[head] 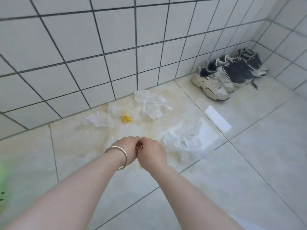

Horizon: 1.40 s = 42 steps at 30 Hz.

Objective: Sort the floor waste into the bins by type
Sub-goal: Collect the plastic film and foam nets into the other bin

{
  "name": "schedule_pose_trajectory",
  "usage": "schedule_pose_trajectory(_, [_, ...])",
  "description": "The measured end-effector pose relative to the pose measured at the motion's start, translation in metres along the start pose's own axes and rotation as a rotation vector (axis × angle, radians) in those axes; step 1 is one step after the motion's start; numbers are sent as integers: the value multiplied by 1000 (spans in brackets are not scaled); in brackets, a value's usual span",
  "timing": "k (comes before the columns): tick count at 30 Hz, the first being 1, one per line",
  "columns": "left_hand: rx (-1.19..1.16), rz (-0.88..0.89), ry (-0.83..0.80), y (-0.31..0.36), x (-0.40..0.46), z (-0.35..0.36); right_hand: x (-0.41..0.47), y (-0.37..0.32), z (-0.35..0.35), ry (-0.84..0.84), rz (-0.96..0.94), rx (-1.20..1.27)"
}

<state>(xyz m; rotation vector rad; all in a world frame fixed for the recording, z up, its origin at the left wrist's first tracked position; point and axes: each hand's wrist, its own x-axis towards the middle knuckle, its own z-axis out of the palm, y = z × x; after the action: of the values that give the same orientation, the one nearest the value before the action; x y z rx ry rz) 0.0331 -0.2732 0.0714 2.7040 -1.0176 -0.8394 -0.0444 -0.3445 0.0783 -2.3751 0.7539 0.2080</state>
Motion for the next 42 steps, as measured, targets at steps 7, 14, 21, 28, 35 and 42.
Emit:
schedule_pose_trajectory(7, [-221,-137,-63,47,58,81,28,96,9,75,179,58])
schedule_pose_trajectory(14, [-126,-326,-89,36,103,129,76,178,25,203,424,-67])
schedule_pose_trajectory(21, [-147,-526,-56,33,126,171,113,230,35,118,683,-91])
schedule_pose_trajectory(28, [-87,-441,-70,23,147,173,152,238,38,0,615,-119])
schedule_pose_trajectory(35, [-242,-327,18,18,164,181,167,247,51,15,519,-87])
schedule_pose_trajectory(42, [-187,-236,-80,12,165,178,151,220,80,15,370,25])
